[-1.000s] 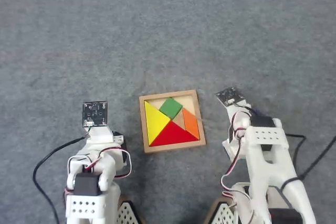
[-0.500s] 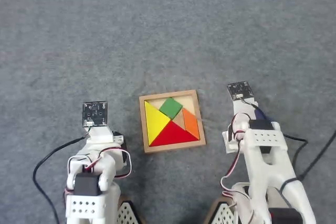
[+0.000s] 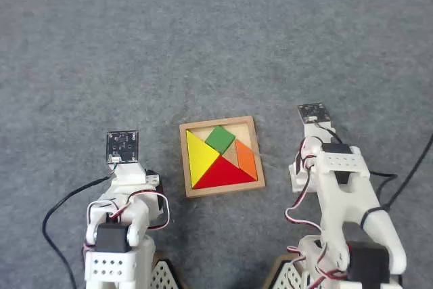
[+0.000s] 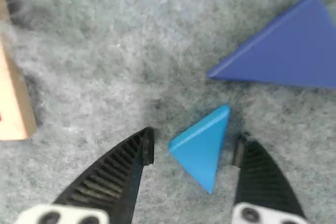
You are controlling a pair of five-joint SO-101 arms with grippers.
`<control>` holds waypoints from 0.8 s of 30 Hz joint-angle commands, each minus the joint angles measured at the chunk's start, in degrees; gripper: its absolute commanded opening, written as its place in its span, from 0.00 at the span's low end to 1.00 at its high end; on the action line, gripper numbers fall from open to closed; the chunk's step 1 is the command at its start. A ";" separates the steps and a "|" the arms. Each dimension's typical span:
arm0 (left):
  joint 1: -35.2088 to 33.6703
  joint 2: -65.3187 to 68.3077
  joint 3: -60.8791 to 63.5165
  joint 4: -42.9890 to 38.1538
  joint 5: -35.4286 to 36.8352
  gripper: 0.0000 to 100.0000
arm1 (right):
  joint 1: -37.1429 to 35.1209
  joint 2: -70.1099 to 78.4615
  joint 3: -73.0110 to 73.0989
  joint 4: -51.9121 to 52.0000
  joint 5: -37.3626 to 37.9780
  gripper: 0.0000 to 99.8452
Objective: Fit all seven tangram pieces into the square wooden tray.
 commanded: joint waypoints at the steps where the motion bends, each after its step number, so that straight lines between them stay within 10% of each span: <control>1: -0.35 -1.14 -0.75 0.09 -0.53 0.01 | 0.92 0.75 -2.73 0.04 -1.58 0.13; 24: -0.35 -1.14 -0.75 0.09 -0.53 0.01 | -8.84 0.92 -19.60 7.34 -4.92 0.07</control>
